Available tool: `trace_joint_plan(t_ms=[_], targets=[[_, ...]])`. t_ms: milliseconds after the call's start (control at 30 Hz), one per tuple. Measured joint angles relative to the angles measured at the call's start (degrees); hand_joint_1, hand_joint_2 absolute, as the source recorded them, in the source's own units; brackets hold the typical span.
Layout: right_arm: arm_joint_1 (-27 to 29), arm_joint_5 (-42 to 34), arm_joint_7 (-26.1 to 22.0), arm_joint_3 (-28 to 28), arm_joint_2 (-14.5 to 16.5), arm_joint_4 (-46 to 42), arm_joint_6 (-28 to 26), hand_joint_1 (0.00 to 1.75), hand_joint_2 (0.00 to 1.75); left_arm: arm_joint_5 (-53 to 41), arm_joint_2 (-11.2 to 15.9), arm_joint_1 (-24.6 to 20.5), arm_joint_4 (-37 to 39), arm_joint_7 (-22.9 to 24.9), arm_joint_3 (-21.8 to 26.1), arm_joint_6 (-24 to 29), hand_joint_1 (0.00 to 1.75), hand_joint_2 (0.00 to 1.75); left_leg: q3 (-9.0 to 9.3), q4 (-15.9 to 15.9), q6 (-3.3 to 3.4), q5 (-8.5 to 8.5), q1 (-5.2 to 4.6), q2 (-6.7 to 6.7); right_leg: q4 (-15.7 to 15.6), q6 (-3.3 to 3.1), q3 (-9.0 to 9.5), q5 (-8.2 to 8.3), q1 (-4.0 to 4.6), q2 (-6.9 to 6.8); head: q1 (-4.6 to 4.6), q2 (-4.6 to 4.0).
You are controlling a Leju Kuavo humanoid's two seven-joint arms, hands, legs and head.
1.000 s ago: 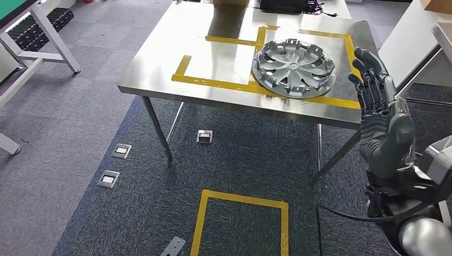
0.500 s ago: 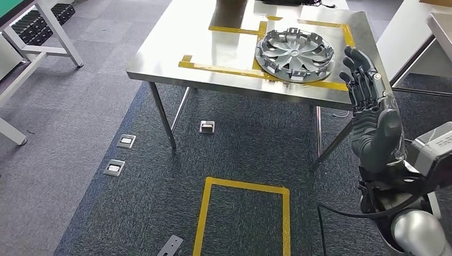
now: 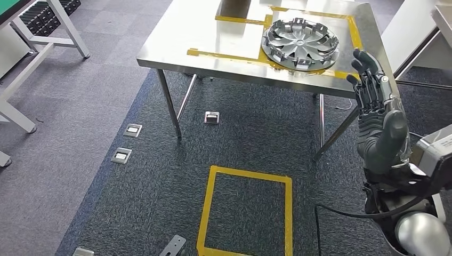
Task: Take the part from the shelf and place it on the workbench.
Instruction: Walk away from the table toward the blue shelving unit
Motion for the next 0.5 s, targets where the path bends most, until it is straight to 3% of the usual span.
trace_joint_plan(t_ms=[67,167,200,233,300,367,400,433,500], targets=[[0.1,-0.1,-0.03,0.02,0.01,0.04,-0.01,0.0,0.0,0.15,0.05,0.2,-0.03,0.03,-0.1,0.1,0.0,0.0,-0.91,1.67,-0.65,-2.34,0.03,-0.08,-0.85,-0.28,-0.42,1.29,-0.36,-0.22,-0.16,0.0],[0.19,-0.2,-0.05,0.09,0.01,0.19,-0.01,0.0,0.0,0.26,0.19,0.28,-0.04,0.06,-0.23,0.17,0.0,0.0,-3.1,11.49,-1.75,-9.53,0.55,-0.07,-0.66,-0.41,-1.72,2.41,-0.74,-0.56,-0.61,0.0],[0.24,-0.21,-0.05,0.11,0.01,0.26,-0.01,0.0,0.0,0.27,0.26,0.28,-0.04,0.06,-0.26,0.17,0.0,0.0,-3.32,14.36,-2.07,-10.56,0.78,-0.06,-0.28,-0.29,-2.35,2.65,-0.81,-0.62,-0.66,0.0],[0.3,-0.22,-0.06,0.14,0.02,0.32,-0.01,0.0,0.0,0.29,0.33,0.28,-0.04,0.06,-0.28,0.17,0.0,0.0,-2.89,15.65,-2.35,-10.51,0.95,-0.05,0.18,-0.16,-3.07,2.87,-0.91,-0.66,-0.69,0.0],[0.4,-0.24,-0.06,0.14,0.03,0.39,-0.01,0.0,0.0,0.38,0.45,0.25,-0.04,0.06,-0.31,0.14,0.0,0.0,0.75,12.0,-2.79,-8.02,1.23,-0.05,1.38,0.23,-4.68,3.25,-1.25,-0.63,-0.78,0.01],[0.45,-0.25,-0.08,0.09,0.03,0.39,-0.07,0.0,0.0,0.52,0.5,0.14,-0.12,0.05,-0.32,0.05,0.0,0.0,5.35,5.0,-2.84,-7.14,1.21,-0.18,2.5,0.82,-6.21,3.64,-1.44,-0.52,-1.02,0.01],[0.46,-0.22,-0.11,0.05,0.03,0.39,-0.1,0.0,0.0,0.63,0.51,0.08,-0.16,0.05,-0.33,0.01,0.0,0.0,6.63,2.7,-2.58,-7.35,1.11,-0.25,2.85,1.18,-6.76,3.98,-1.43,-0.47,-1.12,0.01],[0.48,-0.2,-0.14,0.02,0.03,0.39,-0.14,0.0,0.0,0.74,0.51,0.03,-0.21,0.05,-0.37,-0.02,0.0,0.0,7.07,1.61,-2.16,-7.78,0.94,-0.33,2.95,1.53,-7.14,4.42,-1.4,-0.44,-1.23,0.01],[0.57,-0.03,-0.09,-0.01,0.01,0.39,-0.33,0.0,0.0,1.02,0.53,0.06,-0.24,0.04,-0.53,-0.03,0.0,0.0,6.56,1.1,-0.95,-7.05,0.88,-0.24,2.81,2.22,-7.56,5.3,-1.45,-0.39,-1.24,0.01]])
